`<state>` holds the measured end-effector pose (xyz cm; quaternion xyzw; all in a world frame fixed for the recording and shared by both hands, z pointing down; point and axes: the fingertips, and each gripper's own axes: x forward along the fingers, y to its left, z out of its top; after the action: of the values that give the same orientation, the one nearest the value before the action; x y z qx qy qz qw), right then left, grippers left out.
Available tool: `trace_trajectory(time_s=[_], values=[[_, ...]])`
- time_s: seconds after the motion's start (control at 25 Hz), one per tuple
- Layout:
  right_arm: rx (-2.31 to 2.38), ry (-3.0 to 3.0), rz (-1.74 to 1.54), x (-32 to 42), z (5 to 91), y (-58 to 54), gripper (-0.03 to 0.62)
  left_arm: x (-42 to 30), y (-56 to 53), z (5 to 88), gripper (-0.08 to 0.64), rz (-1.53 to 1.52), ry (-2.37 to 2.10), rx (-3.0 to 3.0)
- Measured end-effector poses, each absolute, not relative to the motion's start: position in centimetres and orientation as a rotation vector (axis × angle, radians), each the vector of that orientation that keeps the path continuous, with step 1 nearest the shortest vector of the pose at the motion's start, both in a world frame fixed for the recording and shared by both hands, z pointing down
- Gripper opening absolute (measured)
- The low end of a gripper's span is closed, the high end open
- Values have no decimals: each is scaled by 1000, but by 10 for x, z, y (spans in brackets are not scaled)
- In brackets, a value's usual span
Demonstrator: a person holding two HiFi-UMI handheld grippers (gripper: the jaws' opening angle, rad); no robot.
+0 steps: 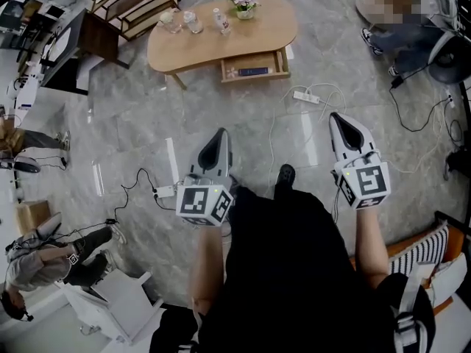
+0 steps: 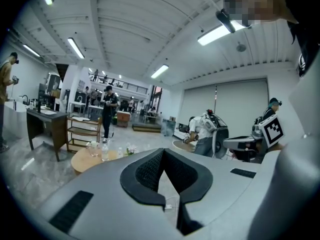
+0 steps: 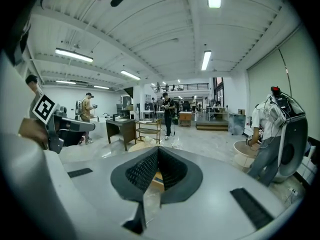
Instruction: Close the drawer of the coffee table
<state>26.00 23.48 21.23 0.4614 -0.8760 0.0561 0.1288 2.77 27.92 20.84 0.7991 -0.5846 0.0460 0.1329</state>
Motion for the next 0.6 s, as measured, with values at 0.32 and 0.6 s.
trace_trajectory(time_s=[0.32, 0.6], values=[[1354, -2490, 293, 269, 239, 227, 12, 18, 277, 229, 14, 170, -1697, 2260], [1283, -2469, 344, 229, 258, 196, 14, -11, 245, 247, 14, 191, -1666, 2230]])
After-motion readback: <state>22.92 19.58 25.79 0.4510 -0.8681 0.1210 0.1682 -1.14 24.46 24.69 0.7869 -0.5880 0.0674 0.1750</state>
